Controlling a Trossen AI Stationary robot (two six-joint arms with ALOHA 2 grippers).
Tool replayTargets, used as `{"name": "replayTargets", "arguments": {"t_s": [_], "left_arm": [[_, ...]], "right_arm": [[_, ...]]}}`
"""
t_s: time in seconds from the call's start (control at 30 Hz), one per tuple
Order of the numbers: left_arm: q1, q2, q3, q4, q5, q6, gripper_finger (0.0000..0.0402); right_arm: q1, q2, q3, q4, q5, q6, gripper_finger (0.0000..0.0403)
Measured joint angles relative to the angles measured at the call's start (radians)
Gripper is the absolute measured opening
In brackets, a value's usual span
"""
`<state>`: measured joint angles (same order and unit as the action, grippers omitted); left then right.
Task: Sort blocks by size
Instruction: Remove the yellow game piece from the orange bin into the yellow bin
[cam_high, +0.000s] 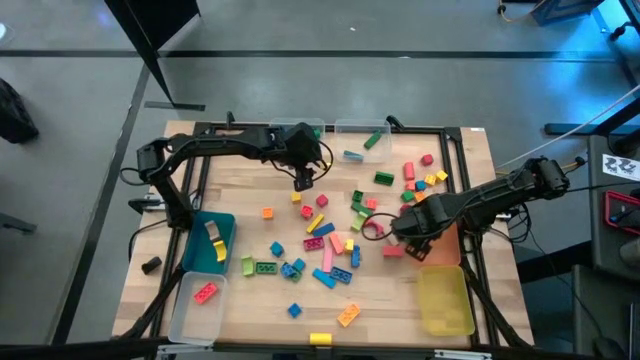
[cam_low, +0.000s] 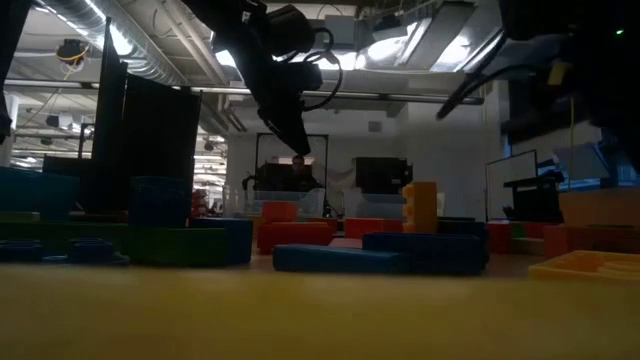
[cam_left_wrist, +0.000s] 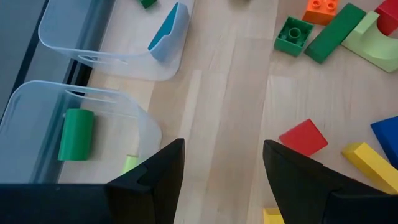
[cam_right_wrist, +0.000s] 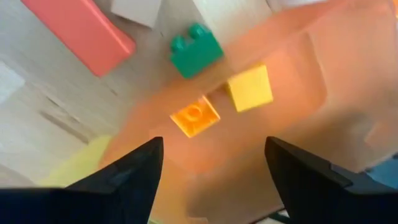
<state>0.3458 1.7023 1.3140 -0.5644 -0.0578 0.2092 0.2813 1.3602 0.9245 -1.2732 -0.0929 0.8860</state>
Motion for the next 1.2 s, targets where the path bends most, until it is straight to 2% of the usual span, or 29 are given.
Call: {"name": "replayTargets", "arguments": {"t_s": [0.3, 0.5, 0.83, 1.03, 1.1, 1.2], "left_arm": [[0.0, 0.0, 0.0, 0.0, 0.0, 0.0, 0.0203], [0.0, 0.0, 0.0, 0.0, 0.0, -0.001, 0.0203], [0.0, 0.0, 0.0, 0.0, 0.0, -0.027, 0.0203], [0.0, 0.0, 0.0, 0.0, 0.0, -0.051, 0.0203], [0.0, 0.0, 0.0, 0.0, 0.0, -0.052, 0.0203], [0.0, 0.0, 0.0, 0.0, 0.0, -0.052, 0.0203]], "right_arm": [[0.059, 0.0, -0.124, 0.05, -0.012, -0.077, 0.0279], [0.131, 0.0, -0.134, 0.079, -0.012, -0.155, 0.0279], [0.218, 0.0, -0.24, 0.332, 0.041, -0.187, 0.0279], [0.216, 0.0, -0.272, 0.341, 0.075, -0.186, 0.0279], [0.216, 0.0, -0.272, 0.341, 0.075, -0.186, 0.0271], [0.216, 0.0, -0.272, 0.349, 0.075, -0.186, 0.0237]]}}
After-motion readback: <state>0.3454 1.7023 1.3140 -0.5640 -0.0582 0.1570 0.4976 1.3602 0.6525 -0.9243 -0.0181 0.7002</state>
